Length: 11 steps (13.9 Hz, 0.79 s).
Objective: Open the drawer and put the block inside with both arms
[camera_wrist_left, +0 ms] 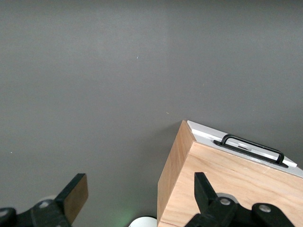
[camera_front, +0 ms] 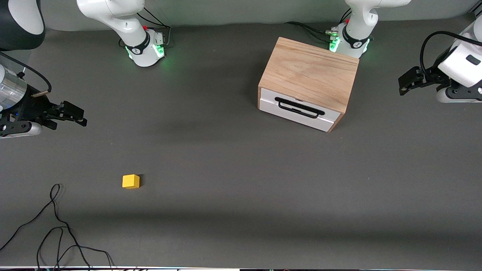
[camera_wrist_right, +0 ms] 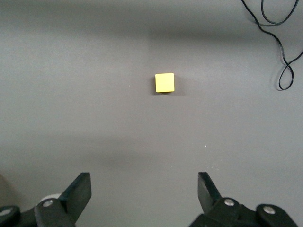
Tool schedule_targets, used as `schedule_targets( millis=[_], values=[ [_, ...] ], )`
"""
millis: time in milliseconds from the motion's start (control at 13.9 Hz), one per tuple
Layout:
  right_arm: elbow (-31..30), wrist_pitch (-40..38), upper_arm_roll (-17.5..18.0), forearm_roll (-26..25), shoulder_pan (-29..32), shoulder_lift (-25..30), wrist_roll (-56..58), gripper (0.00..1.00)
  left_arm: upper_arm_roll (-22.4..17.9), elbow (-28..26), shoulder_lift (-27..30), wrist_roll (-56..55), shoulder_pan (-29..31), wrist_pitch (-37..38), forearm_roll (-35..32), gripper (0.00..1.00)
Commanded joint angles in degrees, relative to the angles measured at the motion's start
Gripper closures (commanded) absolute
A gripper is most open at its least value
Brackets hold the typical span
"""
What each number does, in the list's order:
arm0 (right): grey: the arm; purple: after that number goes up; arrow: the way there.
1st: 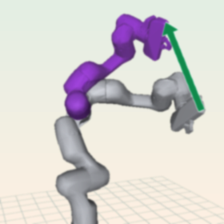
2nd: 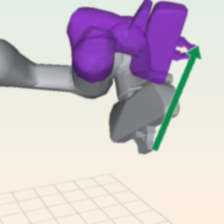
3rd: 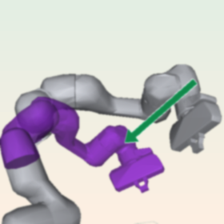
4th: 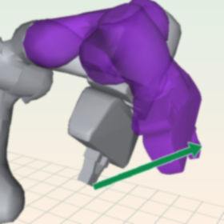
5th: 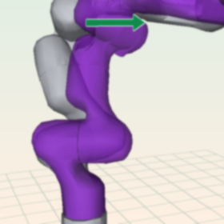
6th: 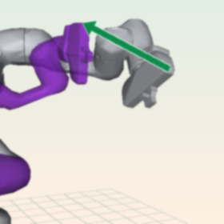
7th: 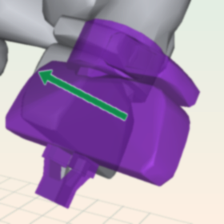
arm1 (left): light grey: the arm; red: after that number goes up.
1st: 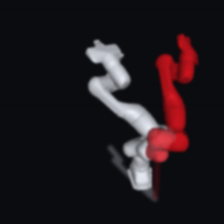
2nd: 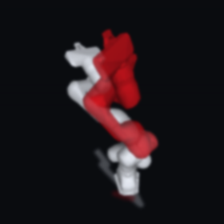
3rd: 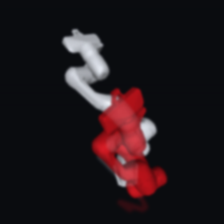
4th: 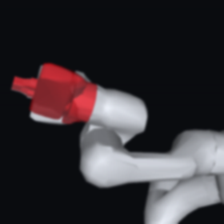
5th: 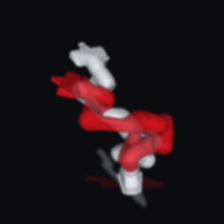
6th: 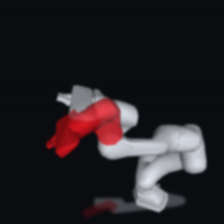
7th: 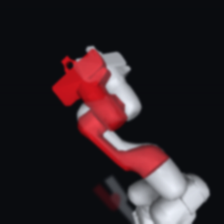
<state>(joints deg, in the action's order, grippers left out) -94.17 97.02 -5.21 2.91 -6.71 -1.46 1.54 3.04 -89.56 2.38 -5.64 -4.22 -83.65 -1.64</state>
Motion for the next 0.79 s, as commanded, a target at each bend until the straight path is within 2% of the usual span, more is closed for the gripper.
schedule_targets(
  millis=[0, 433, 721],
  values=[
    [1.45, -0.51, -0.24, -0.01, -0.41, -0.65, 0.48, 0.0, 0.48, -0.44, 0.43, 0.98, 0.53, -0.55, -0.65, 0.0],
    [1.45, -0.25, -0.33, -0.27, -0.24, -1.35, 1.01, 0.0, 0.48, -0.53, 0.43, 0.98, 0.53, -0.55, -0.65, 0.0],
    [1.19, -0.08, -0.24, -3.79, -0.5, -2.05, 0.57, 0.0, 0.48, -0.53, 0.43, 0.98, 0.53, -0.55, -0.56, 0.0]
  ],
)
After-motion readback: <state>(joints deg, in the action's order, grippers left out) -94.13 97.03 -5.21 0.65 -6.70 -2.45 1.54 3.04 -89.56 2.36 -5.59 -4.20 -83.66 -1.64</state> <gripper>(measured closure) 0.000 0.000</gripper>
